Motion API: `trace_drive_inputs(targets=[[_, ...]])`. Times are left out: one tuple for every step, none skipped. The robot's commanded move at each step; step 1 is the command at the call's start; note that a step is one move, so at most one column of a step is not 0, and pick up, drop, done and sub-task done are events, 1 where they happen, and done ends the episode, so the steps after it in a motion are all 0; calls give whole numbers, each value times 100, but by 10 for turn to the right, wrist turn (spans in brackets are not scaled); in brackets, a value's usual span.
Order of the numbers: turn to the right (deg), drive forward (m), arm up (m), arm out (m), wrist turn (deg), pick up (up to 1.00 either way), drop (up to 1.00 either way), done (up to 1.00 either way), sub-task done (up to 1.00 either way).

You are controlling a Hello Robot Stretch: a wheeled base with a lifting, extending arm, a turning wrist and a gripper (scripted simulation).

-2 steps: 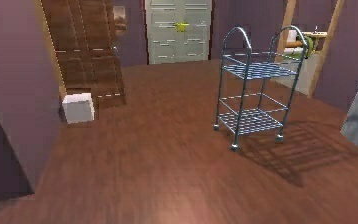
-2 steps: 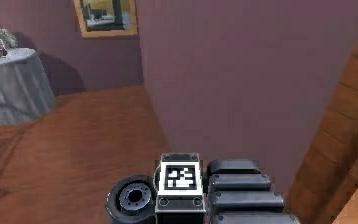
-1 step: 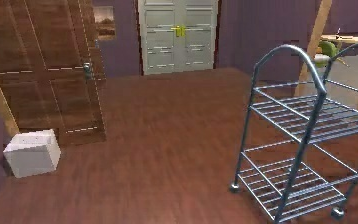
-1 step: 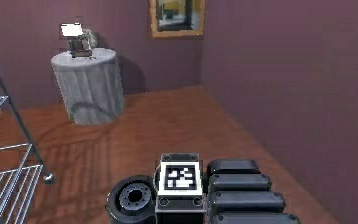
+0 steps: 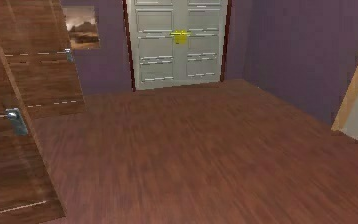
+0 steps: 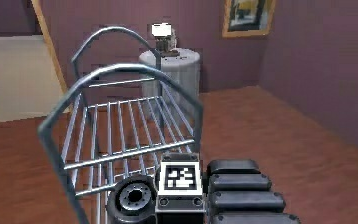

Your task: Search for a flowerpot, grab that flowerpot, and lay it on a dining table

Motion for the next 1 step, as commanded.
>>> trace_drive_inputs(targets=[[-60,0,0,0,0,0,0,0,0]])
